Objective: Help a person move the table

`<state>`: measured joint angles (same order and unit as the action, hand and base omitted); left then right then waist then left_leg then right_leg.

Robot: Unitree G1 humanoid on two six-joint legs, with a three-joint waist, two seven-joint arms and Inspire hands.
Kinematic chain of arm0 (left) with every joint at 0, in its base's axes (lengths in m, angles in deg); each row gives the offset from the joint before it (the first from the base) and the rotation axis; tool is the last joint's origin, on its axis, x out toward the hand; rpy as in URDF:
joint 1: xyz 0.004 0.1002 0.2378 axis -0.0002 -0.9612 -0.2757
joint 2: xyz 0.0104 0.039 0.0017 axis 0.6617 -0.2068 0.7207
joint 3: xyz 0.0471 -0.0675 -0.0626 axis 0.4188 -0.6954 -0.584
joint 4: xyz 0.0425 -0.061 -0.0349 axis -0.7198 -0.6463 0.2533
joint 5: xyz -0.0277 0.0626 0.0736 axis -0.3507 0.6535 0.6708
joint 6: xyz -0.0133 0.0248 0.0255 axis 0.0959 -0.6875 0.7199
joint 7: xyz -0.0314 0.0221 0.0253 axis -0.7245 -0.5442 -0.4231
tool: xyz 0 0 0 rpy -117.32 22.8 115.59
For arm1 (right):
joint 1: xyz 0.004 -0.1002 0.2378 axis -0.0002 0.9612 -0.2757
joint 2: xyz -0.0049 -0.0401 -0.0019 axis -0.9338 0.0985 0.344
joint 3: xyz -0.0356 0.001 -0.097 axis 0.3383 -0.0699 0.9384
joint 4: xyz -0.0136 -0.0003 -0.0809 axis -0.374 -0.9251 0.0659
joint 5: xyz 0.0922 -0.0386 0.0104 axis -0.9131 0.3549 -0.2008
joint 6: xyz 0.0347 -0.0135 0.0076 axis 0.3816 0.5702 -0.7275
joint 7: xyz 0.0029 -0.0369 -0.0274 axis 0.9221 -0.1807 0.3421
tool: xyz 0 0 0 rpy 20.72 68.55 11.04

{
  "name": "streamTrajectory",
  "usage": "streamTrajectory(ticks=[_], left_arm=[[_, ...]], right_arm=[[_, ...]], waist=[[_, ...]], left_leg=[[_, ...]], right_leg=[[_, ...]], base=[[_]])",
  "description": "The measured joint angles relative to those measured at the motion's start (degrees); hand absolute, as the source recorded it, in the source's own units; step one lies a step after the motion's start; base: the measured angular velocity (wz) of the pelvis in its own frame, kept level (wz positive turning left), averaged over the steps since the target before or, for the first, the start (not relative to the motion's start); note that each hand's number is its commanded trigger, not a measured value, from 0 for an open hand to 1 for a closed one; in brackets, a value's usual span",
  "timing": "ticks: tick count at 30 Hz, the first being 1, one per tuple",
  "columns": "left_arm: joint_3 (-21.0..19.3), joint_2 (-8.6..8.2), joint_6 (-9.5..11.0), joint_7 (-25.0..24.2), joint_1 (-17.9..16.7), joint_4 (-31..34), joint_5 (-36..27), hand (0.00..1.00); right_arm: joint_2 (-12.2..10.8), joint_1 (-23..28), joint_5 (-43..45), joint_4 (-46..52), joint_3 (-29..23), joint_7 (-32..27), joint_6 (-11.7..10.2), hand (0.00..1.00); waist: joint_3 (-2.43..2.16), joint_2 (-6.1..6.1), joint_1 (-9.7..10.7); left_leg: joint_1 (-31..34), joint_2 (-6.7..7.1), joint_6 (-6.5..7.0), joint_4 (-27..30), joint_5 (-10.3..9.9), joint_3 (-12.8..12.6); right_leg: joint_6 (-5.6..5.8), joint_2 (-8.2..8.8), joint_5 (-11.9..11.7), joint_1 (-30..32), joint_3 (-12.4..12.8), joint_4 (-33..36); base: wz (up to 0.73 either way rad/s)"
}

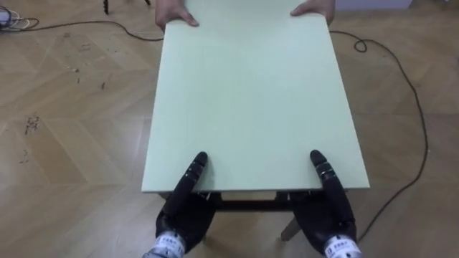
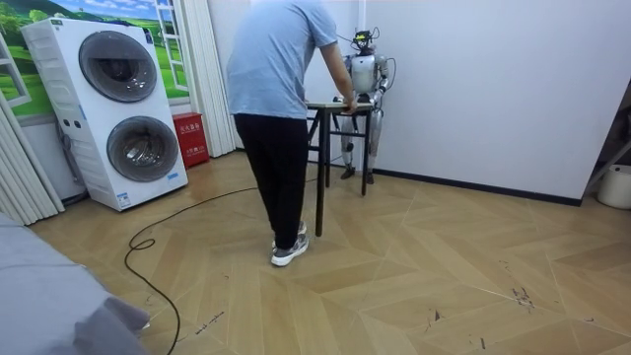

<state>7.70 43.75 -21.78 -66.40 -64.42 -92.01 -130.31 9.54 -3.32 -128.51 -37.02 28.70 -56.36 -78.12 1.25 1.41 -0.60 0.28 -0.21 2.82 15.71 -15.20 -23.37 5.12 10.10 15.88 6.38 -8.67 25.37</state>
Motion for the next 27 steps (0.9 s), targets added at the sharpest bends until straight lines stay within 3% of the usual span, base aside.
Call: streamTrajectory(ticks=[3, 6, 16, 23, 27], left_arm=[[-0.24, 0.30, 0.24, -0.25, -0.35, 0.03, 0.11, 1.00], [-0.30, 0.36, 0.31, -0.25, -0.36, 0.05, 0.13, 1.00], [-1.30, -0.35, 0.69, -0.45, -2.50, 1.93, 2.25, 1.00], [-1.35, -0.28, 0.73, -0.44, -2.70, 1.99, 1.40, 1.00], [-1.54, -0.15, 1.19, -0.63, -2.83, 2.48, 0.39, 1.00]], right_arm=[[-0.25, 0.02, 0.26, -0.05, 0.45, -0.03, -0.10, 1.00], [-0.55, -0.01, 0.65, -0.05, 0.46, -0.12, -0.23, 1.00], [-1.23, -0.18, 1.19, -0.04, 1.67, -0.08, -0.98, 1.00], [-0.71, -0.89, 1.47, -0.04, 2.56, 0.03, -2.03, 1.00], [-0.74, -1.97, 2.23, -0.04, 2.74, 0.13, -2.12, 1.00]], waist=[[0.09, 0.14, -0.57], [0.17, 0.32, -0.08], [0.19, 0.35, -1.05], [0.65, 1.12, -1.24], [0.67, 1.12, -1.59]], left_leg=[[0.78, -1.01, -0.95, -0.19, 0.80, 4.20], [1.51, -1.62, -1.35, -0.21, 1.19, 6.24], [2.21, -2.09, -1.43, -0.40, 1.23, 7.00], [2.84, -1.19, -1.65, -0.35, 1.59, 12.70], [4.29, -1.11, -1.84, 0.15, 1.99, 15.01]], right_leg=[[-1.65, -2.81, -2.45, -2.57, -0.82, -5.71], [-2.16, -4.15, -3.94, -3.48, -1.31, -8.68], [-2.22, -5.17, -5.39, -4.17, -0.95, -11.93], [-2.22, -5.31, -5.38, -6.38, -1.15, -13.90], [-2.22, -5.38, -5.38, -6.66, -3.38, -13.91]], base=[[-0.14], [0.05], [0.01], [0.28], [0.37]])
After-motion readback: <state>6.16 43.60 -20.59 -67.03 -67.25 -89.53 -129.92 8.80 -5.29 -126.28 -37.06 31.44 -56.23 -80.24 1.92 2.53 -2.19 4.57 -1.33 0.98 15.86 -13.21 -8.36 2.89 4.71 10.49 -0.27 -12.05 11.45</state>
